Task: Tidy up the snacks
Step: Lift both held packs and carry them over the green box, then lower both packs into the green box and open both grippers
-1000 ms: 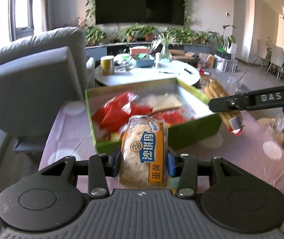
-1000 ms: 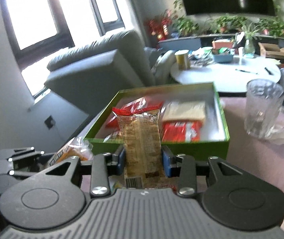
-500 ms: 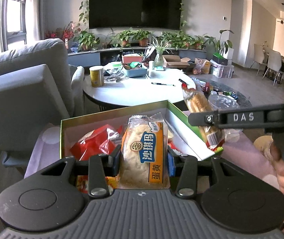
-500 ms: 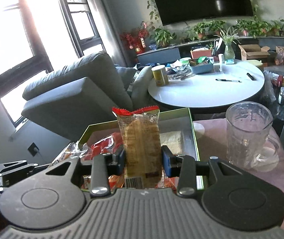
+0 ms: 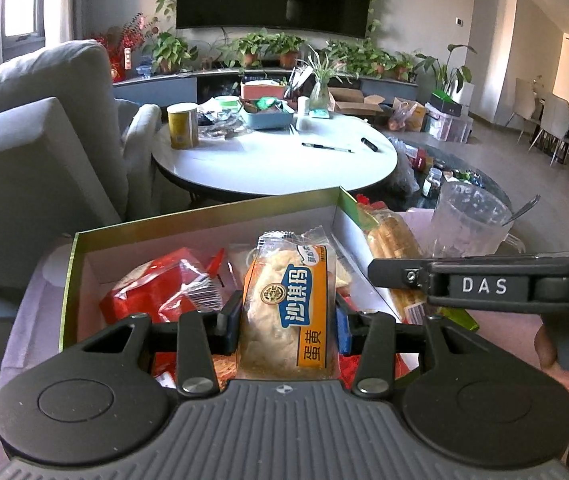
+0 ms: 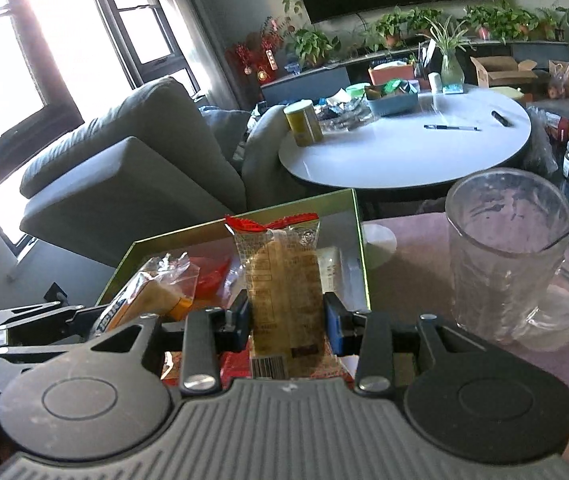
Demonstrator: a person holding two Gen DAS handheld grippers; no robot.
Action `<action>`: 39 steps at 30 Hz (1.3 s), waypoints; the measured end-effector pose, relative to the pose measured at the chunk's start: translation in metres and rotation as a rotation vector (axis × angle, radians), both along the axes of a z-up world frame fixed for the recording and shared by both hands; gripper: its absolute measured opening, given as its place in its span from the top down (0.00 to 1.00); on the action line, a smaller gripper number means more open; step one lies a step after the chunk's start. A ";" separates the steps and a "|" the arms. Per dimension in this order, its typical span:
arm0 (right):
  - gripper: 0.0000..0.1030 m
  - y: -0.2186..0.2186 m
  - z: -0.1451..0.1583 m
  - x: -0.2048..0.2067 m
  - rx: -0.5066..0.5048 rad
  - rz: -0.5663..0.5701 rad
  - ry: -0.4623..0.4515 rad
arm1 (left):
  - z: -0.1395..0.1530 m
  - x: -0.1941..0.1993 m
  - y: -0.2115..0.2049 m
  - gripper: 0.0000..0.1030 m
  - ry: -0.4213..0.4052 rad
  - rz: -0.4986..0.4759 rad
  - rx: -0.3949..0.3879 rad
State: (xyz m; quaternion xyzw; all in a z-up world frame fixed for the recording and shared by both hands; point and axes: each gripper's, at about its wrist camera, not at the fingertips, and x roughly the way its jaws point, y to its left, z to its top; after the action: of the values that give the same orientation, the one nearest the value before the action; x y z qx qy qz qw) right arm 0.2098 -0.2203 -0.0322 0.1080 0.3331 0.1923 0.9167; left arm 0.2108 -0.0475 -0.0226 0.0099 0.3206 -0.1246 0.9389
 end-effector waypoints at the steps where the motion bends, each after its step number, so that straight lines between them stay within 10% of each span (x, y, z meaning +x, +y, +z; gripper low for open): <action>1: 0.39 0.000 -0.001 0.001 -0.002 0.003 0.003 | -0.002 0.002 -0.002 0.61 0.004 -0.003 0.003; 39: 0.38 -0.015 0.007 -0.028 0.020 -0.007 -0.038 | 0.009 -0.020 0.010 0.55 -0.034 0.018 -0.010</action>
State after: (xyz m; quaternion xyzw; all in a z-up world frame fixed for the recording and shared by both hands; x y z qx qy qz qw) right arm 0.1816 -0.2355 -0.0249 0.1145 0.3131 0.1946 0.9225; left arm 0.1910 -0.0374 -0.0133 0.0044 0.3041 -0.1177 0.9453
